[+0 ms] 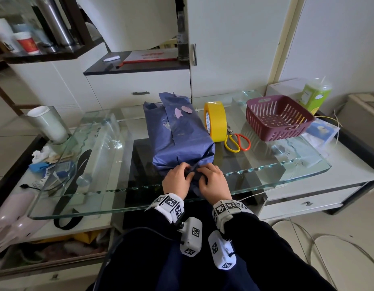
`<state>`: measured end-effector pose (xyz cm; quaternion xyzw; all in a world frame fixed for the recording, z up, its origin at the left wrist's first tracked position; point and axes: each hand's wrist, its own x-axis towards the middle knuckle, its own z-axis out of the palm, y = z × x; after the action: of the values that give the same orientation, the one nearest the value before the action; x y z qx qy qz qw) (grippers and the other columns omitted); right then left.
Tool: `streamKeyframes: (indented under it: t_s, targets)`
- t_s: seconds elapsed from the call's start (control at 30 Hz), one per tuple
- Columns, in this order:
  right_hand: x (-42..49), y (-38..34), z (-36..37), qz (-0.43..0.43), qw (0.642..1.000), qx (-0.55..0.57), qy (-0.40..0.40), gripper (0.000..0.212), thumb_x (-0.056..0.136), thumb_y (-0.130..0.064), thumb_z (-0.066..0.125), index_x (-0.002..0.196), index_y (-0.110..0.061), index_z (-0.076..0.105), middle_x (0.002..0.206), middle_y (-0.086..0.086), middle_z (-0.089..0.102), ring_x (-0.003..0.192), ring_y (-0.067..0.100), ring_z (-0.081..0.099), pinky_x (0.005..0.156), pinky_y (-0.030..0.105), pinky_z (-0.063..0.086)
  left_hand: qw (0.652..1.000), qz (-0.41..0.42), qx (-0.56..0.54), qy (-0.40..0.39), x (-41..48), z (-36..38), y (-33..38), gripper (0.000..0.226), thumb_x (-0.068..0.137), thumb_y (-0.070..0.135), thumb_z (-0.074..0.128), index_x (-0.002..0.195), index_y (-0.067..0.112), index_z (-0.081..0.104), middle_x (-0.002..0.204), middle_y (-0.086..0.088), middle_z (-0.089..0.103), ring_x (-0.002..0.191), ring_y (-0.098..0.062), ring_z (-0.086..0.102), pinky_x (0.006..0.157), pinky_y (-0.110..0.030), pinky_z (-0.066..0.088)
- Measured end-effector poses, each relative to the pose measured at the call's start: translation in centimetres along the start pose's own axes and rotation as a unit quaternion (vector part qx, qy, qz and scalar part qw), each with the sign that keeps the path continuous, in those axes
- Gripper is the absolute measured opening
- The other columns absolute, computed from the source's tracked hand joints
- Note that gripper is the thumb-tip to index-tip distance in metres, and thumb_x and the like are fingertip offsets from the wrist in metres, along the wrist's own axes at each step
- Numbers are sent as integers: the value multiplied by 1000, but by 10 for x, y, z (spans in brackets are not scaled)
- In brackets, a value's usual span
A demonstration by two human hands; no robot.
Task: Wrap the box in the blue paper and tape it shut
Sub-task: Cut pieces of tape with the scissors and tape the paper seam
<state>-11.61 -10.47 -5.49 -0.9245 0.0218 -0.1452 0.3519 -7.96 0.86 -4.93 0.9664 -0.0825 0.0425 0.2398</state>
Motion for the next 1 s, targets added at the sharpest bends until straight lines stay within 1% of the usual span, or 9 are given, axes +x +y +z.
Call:
streamKeyframes:
  t_s: [0.1,0.23,0.37,0.47,0.57,0.73,0.9,0.97,1.0]
  targets:
    - [-1,4,0,17,1000,15,-6,46,74,-16,38,105,-3,68,103,13,64,96,34,56,83,36,45,999,-31,-30,-6,-4,4,4,28,90,29,56,115,19,49,114,3,65,109,-21,58,82,-36,46]
    - [4,8,-3,68,996,61,6,32,82,-2,45,105,-2,67,108,14,63,102,32,58,83,35,46,993,-83,-78,-25,-7,6,5,29,87,27,62,112,19,51,110,1,66,108,-22,58,87,-36,46]
    - [9,8,-11,107,991,82,27,30,81,4,44,105,-3,61,110,14,61,102,33,57,83,38,47,992,-81,-70,-61,-1,3,14,22,87,29,62,107,21,60,107,-1,69,109,-24,59,88,-35,46]
    - [12,13,-21,120,987,95,44,37,81,5,41,114,-6,53,110,16,60,99,36,57,80,41,46,991,-79,-78,-81,5,2,22,18,86,31,63,100,20,64,106,-2,70,106,-25,61,88,-34,47]
    - [19,18,-28,110,992,55,28,44,87,0,39,127,-14,51,118,17,53,105,36,54,84,42,47,989,-66,-80,-108,9,2,26,20,86,33,63,100,19,65,107,-1,70,105,-24,62,88,-33,48]
    - [32,36,-47,151,988,-39,6,28,92,-6,39,112,-13,57,114,15,42,111,34,47,83,42,46,979,-39,-110,-168,9,8,30,22,86,33,64,97,14,65,104,-2,69,100,-22,63,84,-28,44]
    - [34,42,-50,139,983,-113,-28,22,95,-16,43,112,-15,58,117,13,41,116,31,41,79,40,44,964,-28,-153,-215,6,10,26,18,84,24,68,90,8,66,99,-11,70,94,-24,64,85,-31,45]
    - [37,39,-52,115,981,-151,-27,22,97,-19,42,111,-13,57,118,13,43,115,32,42,81,41,42,958,-26,-171,-229,10,6,25,12,84,21,68,82,10,63,88,-11,68,82,-21,60,81,-31,44]
    - [39,38,-53,102,979,-173,-25,22,97,-18,41,112,-12,56,119,12,44,114,32,43,82,41,42,954,-25,-181,-237,11,4,25,15,84,19,68,74,12,60,79,-7,65,76,-17,57,77,-29,44]
